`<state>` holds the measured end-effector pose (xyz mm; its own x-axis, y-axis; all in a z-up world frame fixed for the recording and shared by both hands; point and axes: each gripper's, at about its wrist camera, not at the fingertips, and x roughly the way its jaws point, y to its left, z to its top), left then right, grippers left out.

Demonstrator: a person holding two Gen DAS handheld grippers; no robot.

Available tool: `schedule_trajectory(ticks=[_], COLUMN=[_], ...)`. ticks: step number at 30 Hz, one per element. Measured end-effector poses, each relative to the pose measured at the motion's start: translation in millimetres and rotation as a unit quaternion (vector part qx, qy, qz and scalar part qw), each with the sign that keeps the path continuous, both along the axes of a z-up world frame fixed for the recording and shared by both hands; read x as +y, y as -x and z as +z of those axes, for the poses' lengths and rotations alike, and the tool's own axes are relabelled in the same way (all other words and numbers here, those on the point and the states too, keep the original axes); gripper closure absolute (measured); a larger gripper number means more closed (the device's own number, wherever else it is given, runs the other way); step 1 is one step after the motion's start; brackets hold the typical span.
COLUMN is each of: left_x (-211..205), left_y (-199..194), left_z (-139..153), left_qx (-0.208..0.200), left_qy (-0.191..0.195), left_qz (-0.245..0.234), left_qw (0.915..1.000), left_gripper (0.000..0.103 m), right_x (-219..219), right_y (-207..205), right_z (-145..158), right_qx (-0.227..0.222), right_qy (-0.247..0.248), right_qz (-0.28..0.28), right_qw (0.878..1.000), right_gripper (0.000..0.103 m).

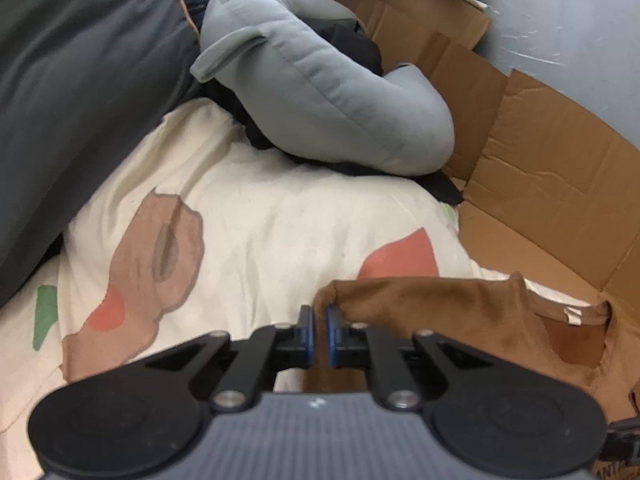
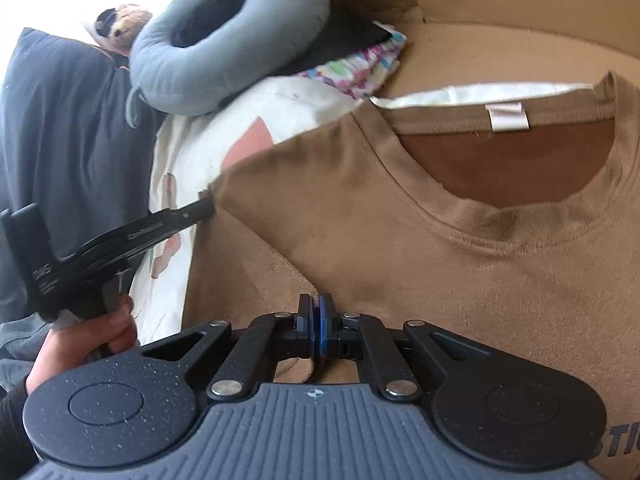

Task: Fold clothes
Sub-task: 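Pinch the sleeve edge with the right tool while the left tool pinches the shirt side, then open both tools and reposition them along the folded side of the shirt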

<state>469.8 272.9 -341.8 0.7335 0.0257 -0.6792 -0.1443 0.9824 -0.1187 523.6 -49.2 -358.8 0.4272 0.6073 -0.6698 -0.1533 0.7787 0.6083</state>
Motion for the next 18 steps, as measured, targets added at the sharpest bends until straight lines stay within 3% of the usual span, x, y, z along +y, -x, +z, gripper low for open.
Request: schedule_trajectory(ticks=[9,12,14,15,18], left_x=[8.6,17.4,21.8,24.1,32.2], left_y=[-3.4,5.5,16.9,23.6,47.1], left_z=[-2.8,2.8,8.6,11.4,18.1], left_qx=[0.007,0.003,0.002,0.003,0.010], left_qy=[0.022,0.047,0.048,0.049,0.057], left_qz=[-0.001,0.015,0.022,0.023,0.024], left_qw=[0.9997,0.9988,0.9986,0.9985,0.9980], left_gripper=[0.090,0.075,0.075,0.074,0.074], right_x=[-3.4,-3.6,-3.6,-4.5,-7.0], right_y=[-17.6,-18.2,-16.5,-14.1,-6.9], right_z=[-11.5,-12.4,-10.6,-8.0,-1.3], right_qx=[-0.003,0.005,0.006,0.001,-0.010], right_qy=[0.024,0.019,0.018,0.022,0.027], right_qz=[-0.023,-0.016,-0.009,-0.006,0.002], right_qw=[0.999,1.000,1.000,1.000,1.000], right_gripper=[0.102,0.099,0.086,0.076,0.072])
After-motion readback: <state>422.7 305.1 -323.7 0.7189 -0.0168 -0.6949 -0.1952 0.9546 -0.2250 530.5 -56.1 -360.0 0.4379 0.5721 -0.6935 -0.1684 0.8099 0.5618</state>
